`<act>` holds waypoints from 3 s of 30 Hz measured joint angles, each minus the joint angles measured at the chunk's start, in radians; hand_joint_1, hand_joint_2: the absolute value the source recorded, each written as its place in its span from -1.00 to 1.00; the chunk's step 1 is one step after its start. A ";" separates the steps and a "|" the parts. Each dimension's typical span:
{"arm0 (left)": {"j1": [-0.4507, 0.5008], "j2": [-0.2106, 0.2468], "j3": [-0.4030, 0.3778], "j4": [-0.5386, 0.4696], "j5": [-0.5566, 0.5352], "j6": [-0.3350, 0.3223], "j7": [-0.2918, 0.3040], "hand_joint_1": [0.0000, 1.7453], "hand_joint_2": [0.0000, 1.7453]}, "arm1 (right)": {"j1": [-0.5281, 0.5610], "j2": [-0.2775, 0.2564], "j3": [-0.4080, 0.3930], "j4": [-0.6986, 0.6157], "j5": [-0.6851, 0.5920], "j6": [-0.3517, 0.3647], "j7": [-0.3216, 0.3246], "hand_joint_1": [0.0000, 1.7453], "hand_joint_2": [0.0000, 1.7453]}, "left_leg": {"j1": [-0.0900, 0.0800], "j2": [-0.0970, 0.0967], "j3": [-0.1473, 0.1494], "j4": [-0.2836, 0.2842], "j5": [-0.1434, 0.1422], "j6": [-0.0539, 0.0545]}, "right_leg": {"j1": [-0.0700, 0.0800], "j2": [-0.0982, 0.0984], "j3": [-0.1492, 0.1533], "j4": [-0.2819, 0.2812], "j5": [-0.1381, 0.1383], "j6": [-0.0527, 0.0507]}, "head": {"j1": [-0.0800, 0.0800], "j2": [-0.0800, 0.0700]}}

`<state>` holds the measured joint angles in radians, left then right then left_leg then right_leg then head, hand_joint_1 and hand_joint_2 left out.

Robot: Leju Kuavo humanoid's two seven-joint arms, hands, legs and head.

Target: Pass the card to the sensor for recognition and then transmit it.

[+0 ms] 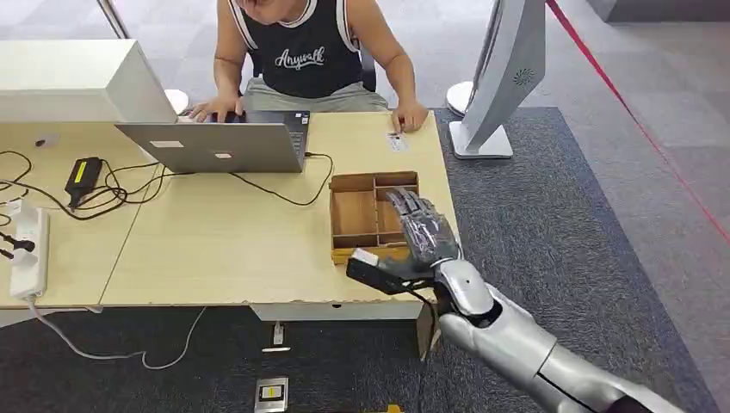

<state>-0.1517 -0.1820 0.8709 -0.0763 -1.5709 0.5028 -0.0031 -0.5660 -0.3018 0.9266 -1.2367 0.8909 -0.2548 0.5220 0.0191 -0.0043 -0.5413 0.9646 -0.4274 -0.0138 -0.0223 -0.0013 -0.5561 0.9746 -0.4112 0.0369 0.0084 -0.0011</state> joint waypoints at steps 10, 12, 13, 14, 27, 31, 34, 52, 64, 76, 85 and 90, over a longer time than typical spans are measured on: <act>-0.002 0.007 0.000 0.008 0.000 0.000 0.000 -1.00 1.00 | 0.002 -0.005 0.028 0.002 0.136 0.071 0.064 -1.00 1.00 | 0.000 0.000 0.000 0.000 0.000 0.000 | 0.000 0.000 0.000 0.000 0.000 0.000 | 0.000 0.000; -0.003 0.008 0.000 0.008 0.000 0.000 0.000 -1.00 1.00 | 0.002 -0.005 0.032 0.003 0.148 0.085 0.072 -1.00 1.00 | 0.000 0.000 0.000 0.000 0.000 0.000 | 0.000 0.000 0.000 0.000 0.000 0.000 | 0.000 0.000; -0.004 0.008 0.000 0.008 0.000 0.000 0.000 -1.00 1.00 | 0.002 -0.005 0.033 0.004 0.150 0.087 0.074 -1.00 1.00 | 0.000 0.000 0.000 0.000 0.000 0.000 | 0.000 0.000 0.000 0.000 0.000 0.000 | 0.000 0.000; -0.005 0.008 0.000 0.009 0.000 0.000 0.000 -1.00 1.00 | 0.002 -0.005 0.034 0.006 0.150 0.090 0.074 -1.00 1.00 | 0.000 0.000 0.000 0.000 0.000 0.000 | 0.000 0.000 0.000 0.000 0.000 0.000 | 0.000 0.000; -0.007 0.008 -0.001 0.013 0.000 -0.005 0.004 -1.00 1.00 | 0.001 -0.003 0.040 0.022 0.153 0.080 0.082 -1.00 1.00 | 0.000 0.000 0.000 0.000 0.000 0.000 | 0.000 0.000 0.000 0.000 0.000 0.000 | 0.000 0.000; -0.010 0.008 -0.003 0.013 0.000 -0.016 0.012 -1.00 1.00 | -0.003 0.002 0.036 0.046 0.147 0.054 0.078 -1.00 1.00 | 0.000 0.000 0.000 0.000 0.000 0.000 | 0.000 0.000 0.000 0.000 0.000 0.000 | 0.000 0.000; -0.012 0.008 -0.005 0.013 0.000 -0.025 0.019 -1.00 1.00 | -0.004 0.008 0.031 0.071 0.128 0.042 0.063 -1.00 1.00 | 0.000 0.000 0.000 0.000 0.000 0.000 | 0.000 0.000 0.000 0.000 0.000 0.000 | 0.000 0.000; -0.018 0.004 -0.021 0.013 0.000 -0.027 0.027 -1.00 1.00 | -0.066 0.096 0.012 0.282 0.042 -0.024 -0.017 -1.00 1.00 | 0.000 0.000 0.000 0.000 0.000 0.000 | 0.000 0.000 0.000 0.000 0.000 0.000 | 0.000 0.000; -0.017 0.003 -0.027 0.013 0.000 -0.025 0.027 -1.00 1.00 | -0.080 0.133 0.008 0.372 0.024 -0.041 -0.033 -1.00 1.00 | 0.000 0.000 0.000 0.000 0.000 0.000 | 0.000 0.000 0.000 0.000 0.000 0.000 | 0.000 0.000; -0.016 0.003 -0.029 0.012 0.000 -0.027 0.033 -1.00 1.00 | -0.083 0.147 0.008 0.403 0.017 -0.060 -0.033 -1.00 1.00 | 0.000 0.000 0.000 0.000 0.000 0.000 | 0.000 0.000 0.000 0.000 0.000 0.000 | 0.000 0.000; -0.010 0.003 -0.029 0.012 0.000 -0.018 0.029 -1.00 1.00 | -0.085 0.151 0.007 0.392 0.037 -0.061 -0.023 -1.00 1.00 | 0.000 0.000 0.000 0.000 0.000 0.000 | 0.000 0.000 0.000 0.000 0.000 0.000 | 0.000 0.000; -0.009 0.003 -0.029 0.012 0.000 -0.014 0.026 -1.00 1.00 | -0.085 0.150 0.000 0.369 0.050 -0.058 -0.020 -1.00 1.00 | 0.000 0.000 0.000 0.000 0.000 0.000 | 0.000 0.000 0.000 0.000 0.000 0.000 | 0.000 0.000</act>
<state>-0.1604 -0.1789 0.8419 -0.0645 -1.5709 0.4883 0.0233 -0.6512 -0.1514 0.9262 -0.8674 0.9411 -0.3124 0.5024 0.0191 -0.0043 -0.5413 0.9647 -0.4273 -0.0138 -0.0223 -0.0013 -0.5560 0.9747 -0.4111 0.0369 0.0080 -0.0015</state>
